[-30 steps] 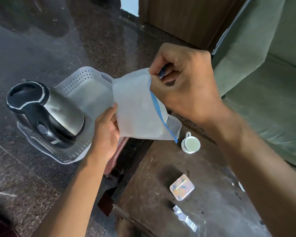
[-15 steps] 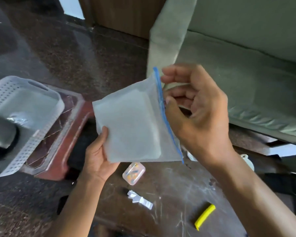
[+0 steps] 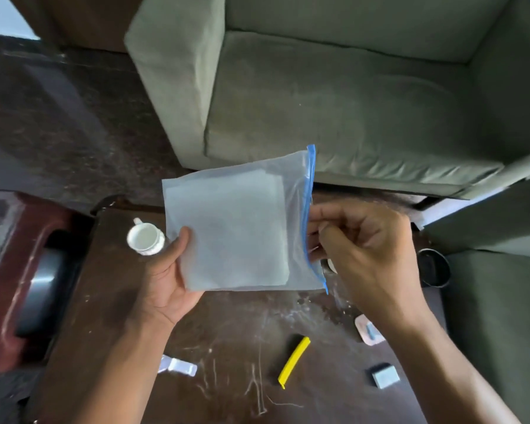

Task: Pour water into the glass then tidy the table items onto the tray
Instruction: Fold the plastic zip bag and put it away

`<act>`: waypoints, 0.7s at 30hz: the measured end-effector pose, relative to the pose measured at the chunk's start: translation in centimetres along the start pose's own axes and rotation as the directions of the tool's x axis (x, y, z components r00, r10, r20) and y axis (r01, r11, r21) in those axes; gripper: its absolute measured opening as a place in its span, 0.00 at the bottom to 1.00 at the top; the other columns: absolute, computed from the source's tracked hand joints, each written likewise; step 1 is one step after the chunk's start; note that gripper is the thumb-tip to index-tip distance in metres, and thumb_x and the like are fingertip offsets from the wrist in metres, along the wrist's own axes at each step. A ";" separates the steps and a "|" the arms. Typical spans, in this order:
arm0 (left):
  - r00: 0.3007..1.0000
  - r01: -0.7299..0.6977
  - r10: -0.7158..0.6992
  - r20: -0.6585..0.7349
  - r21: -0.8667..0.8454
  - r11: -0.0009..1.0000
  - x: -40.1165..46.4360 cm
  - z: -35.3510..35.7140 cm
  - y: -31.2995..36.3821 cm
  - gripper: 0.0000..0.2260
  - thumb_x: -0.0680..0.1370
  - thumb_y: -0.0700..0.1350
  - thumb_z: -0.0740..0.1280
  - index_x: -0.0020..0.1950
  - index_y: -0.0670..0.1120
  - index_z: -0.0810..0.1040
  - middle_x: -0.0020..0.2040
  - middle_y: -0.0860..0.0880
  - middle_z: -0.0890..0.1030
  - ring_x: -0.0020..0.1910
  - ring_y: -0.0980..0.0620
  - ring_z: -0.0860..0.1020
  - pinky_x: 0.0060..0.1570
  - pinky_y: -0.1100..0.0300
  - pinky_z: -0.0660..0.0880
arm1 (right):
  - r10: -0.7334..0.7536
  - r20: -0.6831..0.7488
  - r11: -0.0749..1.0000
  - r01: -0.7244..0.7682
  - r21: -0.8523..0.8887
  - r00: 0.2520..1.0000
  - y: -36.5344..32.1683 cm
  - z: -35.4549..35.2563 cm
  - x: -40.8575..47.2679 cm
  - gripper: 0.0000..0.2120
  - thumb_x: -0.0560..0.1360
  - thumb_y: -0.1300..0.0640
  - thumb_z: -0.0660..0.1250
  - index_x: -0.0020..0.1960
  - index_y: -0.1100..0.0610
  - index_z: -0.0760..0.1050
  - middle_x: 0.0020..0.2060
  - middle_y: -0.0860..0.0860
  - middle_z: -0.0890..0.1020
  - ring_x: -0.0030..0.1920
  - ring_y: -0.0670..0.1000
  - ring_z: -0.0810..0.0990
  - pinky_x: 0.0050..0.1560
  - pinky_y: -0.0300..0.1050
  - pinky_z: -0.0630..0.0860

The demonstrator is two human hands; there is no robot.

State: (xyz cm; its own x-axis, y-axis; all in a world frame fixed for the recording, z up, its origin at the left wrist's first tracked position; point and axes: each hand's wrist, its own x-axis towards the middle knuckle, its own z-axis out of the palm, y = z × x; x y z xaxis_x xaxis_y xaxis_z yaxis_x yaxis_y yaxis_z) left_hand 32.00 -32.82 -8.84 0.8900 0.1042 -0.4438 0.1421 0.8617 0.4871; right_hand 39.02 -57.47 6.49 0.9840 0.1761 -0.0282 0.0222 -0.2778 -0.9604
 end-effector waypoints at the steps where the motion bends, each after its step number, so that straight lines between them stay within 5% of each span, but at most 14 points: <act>1: 1.000 0.023 -0.023 0.020 -0.001 1.000 0.4 0.3 -0.6 0.20 0.91 0.45 0.52 0.75 0.52 0.81 0.70 0.50 0.85 0.71 0.47 0.83 0.68 0.43 0.80 | 0.041 0.034 0.998 -0.043 0.047 0.999 0.5 -0.8 0.0 0.21 0.73 0.75 0.60 0.46 0.57 0.88 0.38 0.54 0.89 0.33 0.53 0.87 0.35 0.48 0.85; 4: 0.993 0.071 -0.072 0.089 0.014 0.997 1.3 1.0 -2.4 0.18 0.91 0.45 0.57 0.77 0.50 0.80 0.71 0.48 0.85 0.72 0.46 0.83 0.70 0.42 0.79 | 0.134 0.106 0.986 -0.144 0.083 0.985 1.7 -2.9 -0.1 0.24 0.74 0.78 0.62 0.50 0.55 0.89 0.41 0.53 0.90 0.31 0.51 0.86 0.31 0.43 0.82; 7: 0.983 0.118 -0.120 0.142 0.025 0.993 1.8 1.8 -3.9 0.19 0.85 0.47 0.69 0.77 0.51 0.80 0.72 0.48 0.84 0.73 0.45 0.82 0.71 0.40 0.78 | 0.173 0.119 0.984 -0.166 -0.073 0.978 2.7 -4.8 -0.3 0.15 0.72 0.66 0.77 0.50 0.47 0.89 0.32 0.42 0.87 0.21 0.42 0.77 0.25 0.32 0.73; 9: 0.978 0.133 -0.136 0.160 0.029 0.991 2.1 2.4 -4.7 0.23 0.80 0.48 0.77 0.75 0.51 0.82 0.71 0.49 0.85 0.72 0.45 0.83 0.68 0.41 0.80 | 0.207 0.120 0.968 -0.186 -0.167 0.971 3.4 -5.6 -0.3 0.11 0.70 0.52 0.83 0.50 0.44 0.87 0.28 0.44 0.85 0.22 0.48 0.78 0.26 0.39 0.76; 11: 0.978 0.142 -0.145 0.151 0.033 0.989 2.4 2.9 -5.6 0.26 0.76 0.49 0.81 0.74 0.52 0.83 0.70 0.49 0.86 0.70 0.45 0.84 0.66 0.41 0.82 | 0.217 0.099 0.960 -0.194 -0.204 0.971 3.9 -6.0 -0.1 0.15 0.68 0.46 0.84 0.51 0.46 0.85 0.36 0.51 0.88 0.36 0.59 0.85 0.38 0.54 0.84; 16: 0.971 0.173 -0.177 0.161 0.042 0.984 3.1 4.0 -7.1 0.27 0.76 0.48 0.80 0.75 0.52 0.81 0.71 0.48 0.85 0.71 0.43 0.83 0.65 0.40 0.83 | 0.253 0.117 0.966 -0.244 -0.084 0.960 5.3 -7.2 0.0 0.16 0.69 0.54 0.84 0.55 0.48 0.86 0.46 0.39 0.90 0.46 0.40 0.89 0.45 0.35 0.83; 21: 0.974 0.185 -0.190 0.126 0.047 0.982 4.0 4.4 -8.5 0.30 0.75 0.46 0.81 0.77 0.51 0.80 0.72 0.48 0.84 0.70 0.44 0.84 0.63 0.42 0.83 | 0.379 0.134 0.911 -0.395 0.120 0.915 6.8 -7.6 0.5 0.17 0.72 0.61 0.82 0.58 0.51 0.84 0.46 0.47 0.91 0.47 0.48 0.91 0.49 0.44 0.87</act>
State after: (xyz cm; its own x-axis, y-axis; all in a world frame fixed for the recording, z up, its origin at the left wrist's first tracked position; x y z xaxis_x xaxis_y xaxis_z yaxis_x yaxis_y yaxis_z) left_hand 36.29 -41.89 -11.47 0.8943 -0.1246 -0.4297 0.3247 0.8416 0.4317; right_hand 40.99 -66.48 2.10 0.8855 0.1824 -0.4274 -0.3898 -0.2093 -0.8968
